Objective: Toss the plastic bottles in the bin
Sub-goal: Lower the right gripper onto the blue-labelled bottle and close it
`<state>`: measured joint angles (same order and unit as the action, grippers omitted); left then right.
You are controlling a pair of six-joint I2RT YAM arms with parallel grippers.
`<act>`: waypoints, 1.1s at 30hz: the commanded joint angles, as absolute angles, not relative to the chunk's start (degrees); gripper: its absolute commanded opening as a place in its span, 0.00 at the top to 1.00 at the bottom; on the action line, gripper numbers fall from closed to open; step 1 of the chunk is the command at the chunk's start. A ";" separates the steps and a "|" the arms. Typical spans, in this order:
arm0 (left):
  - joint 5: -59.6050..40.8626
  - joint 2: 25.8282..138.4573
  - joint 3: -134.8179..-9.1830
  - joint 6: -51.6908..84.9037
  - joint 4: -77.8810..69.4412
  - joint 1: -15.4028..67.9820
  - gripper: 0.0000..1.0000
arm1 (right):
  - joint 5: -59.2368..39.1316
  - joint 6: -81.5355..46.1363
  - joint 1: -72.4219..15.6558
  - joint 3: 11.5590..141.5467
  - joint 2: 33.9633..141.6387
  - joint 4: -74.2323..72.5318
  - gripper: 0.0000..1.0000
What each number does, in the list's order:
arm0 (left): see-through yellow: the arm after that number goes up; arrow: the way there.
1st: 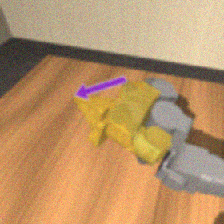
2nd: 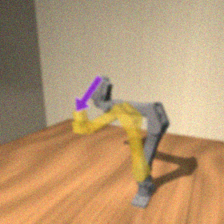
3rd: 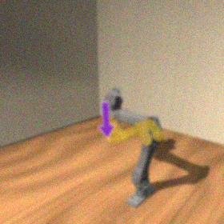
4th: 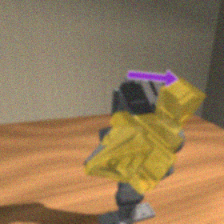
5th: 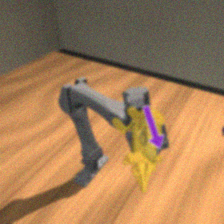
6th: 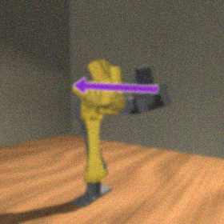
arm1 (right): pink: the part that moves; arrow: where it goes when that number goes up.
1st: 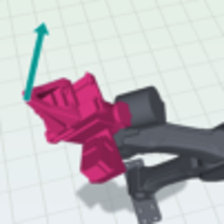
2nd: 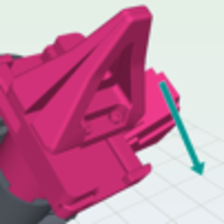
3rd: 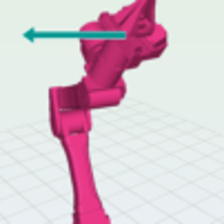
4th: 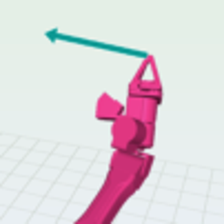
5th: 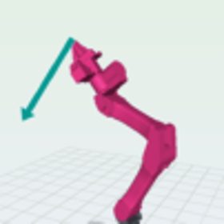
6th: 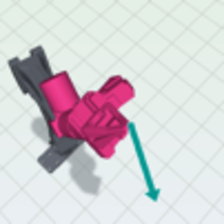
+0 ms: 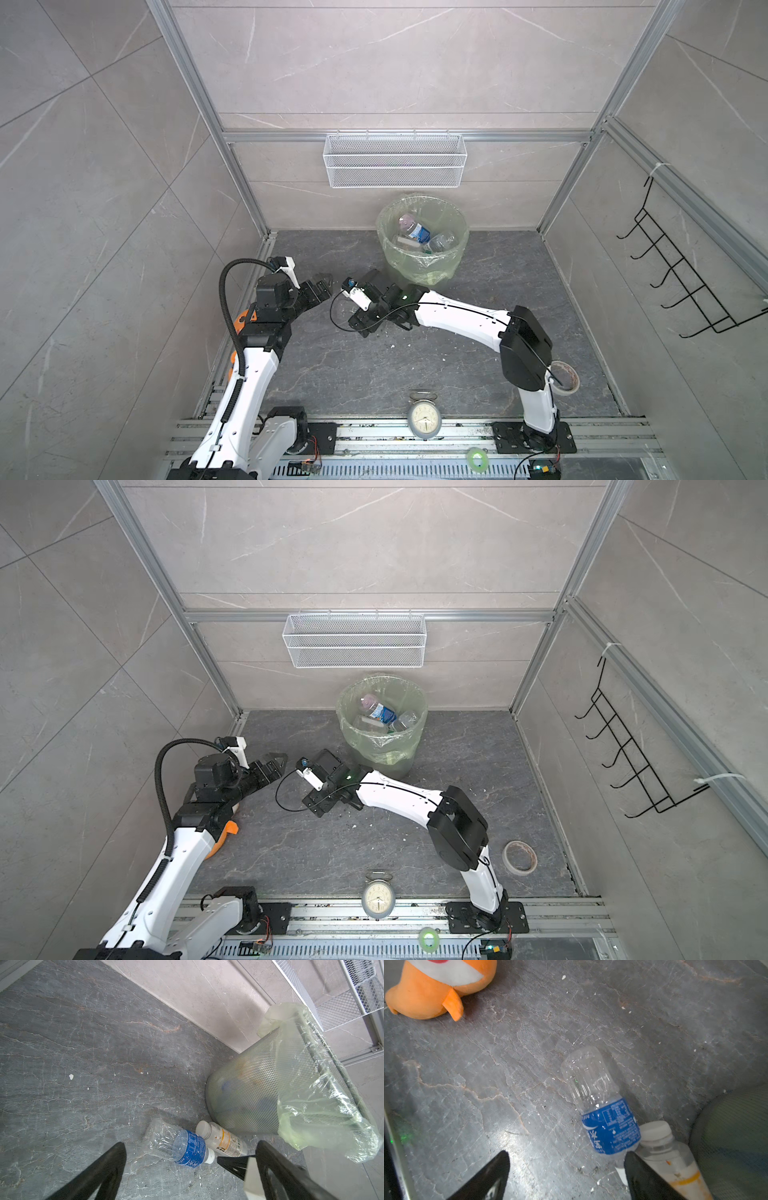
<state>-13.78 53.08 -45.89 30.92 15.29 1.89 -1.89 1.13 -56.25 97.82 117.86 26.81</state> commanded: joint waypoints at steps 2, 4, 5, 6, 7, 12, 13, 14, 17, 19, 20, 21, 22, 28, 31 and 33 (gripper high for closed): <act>-14.64 50.08 -45.14 31.39 17.23 0.33 0.01 | -1.09 1.18 -56.01 103.00 123.34 29.93 0.12; -14.50 48.82 -44.37 31.48 17.81 -0.25 0.02 | -1.53 0.80 -55.52 105.02 125.44 30.28 0.12; -14.50 48.29 -43.93 31.44 18.12 -0.63 0.02 | -1.72 0.83 -55.41 106.50 126.56 30.94 0.13; -14.42 47.84 -43.65 31.50 18.63 -1.12 0.02 | -1.83 0.87 -55.44 107.76 127.73 31.52 0.13; -14.37 47.55 -43.37 31.55 18.95 -1.38 0.02 | -2.00 0.96 -55.46 108.74 128.52 31.92 0.13; -15.50 46.41 -42.54 31.90 19.42 -3.10 0.02 | -1.07 1.14 -54.85 113.27 132.74 33.88 0.14; -15.71 46.32 -42.62 31.90 19.36 -3.16 0.02 | -1.01 1.12 -54.58 113.96 133.32 34.28 0.14; -15.90 46.23 -42.63 31.84 19.35 -3.27 0.02 | -0.97 1.22 -54.41 114.60 134.03 34.75 0.14; -16.16 46.38 -42.80 31.73 19.34 -3.44 0.02 | -1.22 1.41 -53.94 115.60 135.32 35.22 0.14; -16.32 46.58 -42.71 31.88 19.01 -3.52 0.02 | -1.54 1.56 -53.92 116.56 136.41 36.11 0.15; -16.71 46.85 -42.63 32.06 18.75 -3.57 0.02 | -1.65 1.67 -53.91 117.06 136.96 36.53 0.15; -16.98 47.04 -42.58 32.21 18.44 -3.65 0.02 | -1.83 1.57 -53.95 117.23 137.37 36.73 0.16; -17.18 47.19 -42.47 32.32 18.22 -3.62 0.02 | -1.77 1.67 -53.92 117.23 137.60 36.74 0.17; -18.01 47.64 -41.80 32.85 17.24 -3.60 0.02 | -1.51 1.66 -53.90 117.51 138.66 37.18 0.17; -18.45 47.58 -41.57 32.74 17.13 -3.61 0.02 | -1.58 1.67 -53.88 117.02 138.28 37.28 0.17; -18.76 47.56 -41.40 32.67 17.06 -3.67 0.02 | -1.74 1.54 -53.88 116.01 137.72 37.00 0.17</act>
<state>-16.97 47.72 -41.45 32.16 19.07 -3.31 -1.50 1.13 -53.65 116.57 137.91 35.86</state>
